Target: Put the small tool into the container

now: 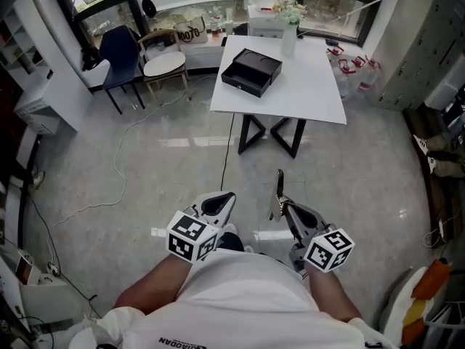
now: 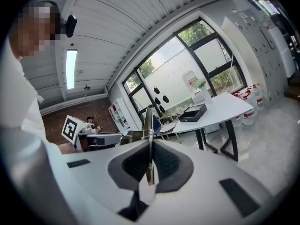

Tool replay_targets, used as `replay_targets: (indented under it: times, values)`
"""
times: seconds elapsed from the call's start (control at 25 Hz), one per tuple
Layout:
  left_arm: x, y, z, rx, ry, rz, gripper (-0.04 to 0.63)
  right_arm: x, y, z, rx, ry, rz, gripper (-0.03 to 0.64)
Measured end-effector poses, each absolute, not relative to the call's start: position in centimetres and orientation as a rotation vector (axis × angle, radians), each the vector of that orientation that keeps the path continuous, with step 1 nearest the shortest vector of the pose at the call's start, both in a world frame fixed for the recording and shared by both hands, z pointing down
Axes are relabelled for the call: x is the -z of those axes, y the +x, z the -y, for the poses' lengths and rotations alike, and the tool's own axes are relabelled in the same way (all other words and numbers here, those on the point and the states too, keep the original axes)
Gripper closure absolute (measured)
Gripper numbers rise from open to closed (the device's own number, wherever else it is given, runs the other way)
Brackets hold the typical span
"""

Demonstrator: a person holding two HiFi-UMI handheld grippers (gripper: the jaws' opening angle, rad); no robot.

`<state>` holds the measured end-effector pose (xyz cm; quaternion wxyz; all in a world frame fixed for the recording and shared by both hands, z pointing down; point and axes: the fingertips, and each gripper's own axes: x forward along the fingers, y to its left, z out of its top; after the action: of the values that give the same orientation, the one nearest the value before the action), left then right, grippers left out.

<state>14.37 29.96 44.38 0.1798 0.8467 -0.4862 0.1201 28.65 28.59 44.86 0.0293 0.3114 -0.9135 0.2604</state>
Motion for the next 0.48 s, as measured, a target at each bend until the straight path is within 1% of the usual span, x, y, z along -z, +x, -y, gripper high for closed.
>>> replay_targets:
  times: [0.48]
  values:
    - [-45.2,12.9,-30.9,-0.364,2.359,1.394,0.586,-45.8,27.4,-29.0,-0.858,0.934,2.811,0.607]
